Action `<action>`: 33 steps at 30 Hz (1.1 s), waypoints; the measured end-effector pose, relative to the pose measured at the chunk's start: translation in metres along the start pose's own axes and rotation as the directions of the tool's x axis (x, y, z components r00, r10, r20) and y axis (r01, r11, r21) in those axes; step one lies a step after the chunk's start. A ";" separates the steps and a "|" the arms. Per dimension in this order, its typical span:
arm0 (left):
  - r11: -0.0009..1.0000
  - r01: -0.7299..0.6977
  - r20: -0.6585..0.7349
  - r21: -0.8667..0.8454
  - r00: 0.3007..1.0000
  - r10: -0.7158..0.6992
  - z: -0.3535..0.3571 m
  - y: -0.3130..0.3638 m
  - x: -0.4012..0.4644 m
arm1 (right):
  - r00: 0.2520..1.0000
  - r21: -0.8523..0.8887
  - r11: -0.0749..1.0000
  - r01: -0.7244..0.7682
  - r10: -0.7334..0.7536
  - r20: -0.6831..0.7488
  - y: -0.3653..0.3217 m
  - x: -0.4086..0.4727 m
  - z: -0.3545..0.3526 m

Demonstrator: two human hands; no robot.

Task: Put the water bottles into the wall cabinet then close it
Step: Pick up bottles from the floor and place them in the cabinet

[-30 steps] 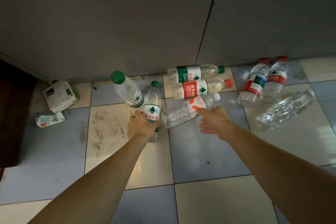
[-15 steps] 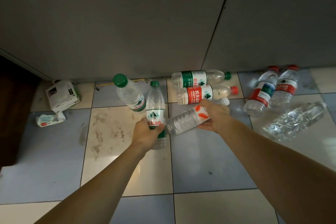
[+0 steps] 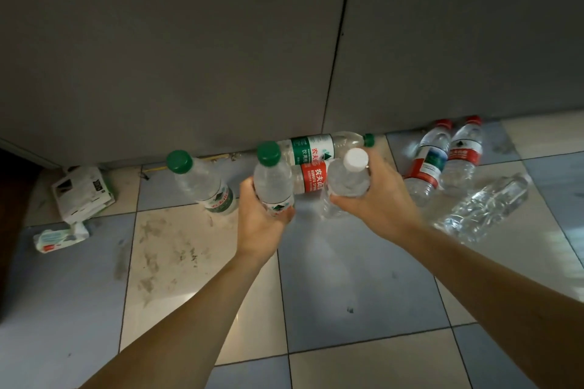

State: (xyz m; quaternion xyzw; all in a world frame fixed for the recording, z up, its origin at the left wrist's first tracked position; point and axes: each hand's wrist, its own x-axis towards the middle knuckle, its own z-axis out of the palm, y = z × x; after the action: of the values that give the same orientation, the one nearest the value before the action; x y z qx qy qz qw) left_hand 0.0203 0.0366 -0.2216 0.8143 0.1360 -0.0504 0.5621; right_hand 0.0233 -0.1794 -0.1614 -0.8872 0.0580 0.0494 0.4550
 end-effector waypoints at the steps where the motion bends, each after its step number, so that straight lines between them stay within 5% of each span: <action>1: 1.000 -0.019 -0.004 0.016 1.000 0.020 0.003 -0.003 0.000 | 1.000 -0.020 1.000 0.012 -0.012 0.001 0.003 -0.002 0.000; 10: 0.992 -0.099 0.015 0.084 0.995 0.098 0.008 -0.030 -0.005 | 1.000 0.062 0.998 -0.009 0.008 0.020 0.023 -0.004 0.006; 21: 0.996 0.047 0.162 -0.078 0.986 -0.034 -0.006 -0.025 -0.003 | 0.941 0.450 0.828 -0.336 0.271 0.204 0.066 -0.001 0.040; 33: 0.977 0.165 0.239 -0.134 0.962 -0.130 -0.018 -0.008 -0.002 | 0.940 0.368 0.865 -0.341 0.304 0.156 0.056 -0.002 0.041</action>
State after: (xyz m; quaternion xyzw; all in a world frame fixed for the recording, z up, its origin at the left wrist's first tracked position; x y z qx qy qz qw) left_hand 0.0152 0.0553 -0.2216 0.7453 0.1344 -0.1750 0.6292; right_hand 0.0113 -0.1782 -0.2294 -0.7535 0.1931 0.1532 0.6095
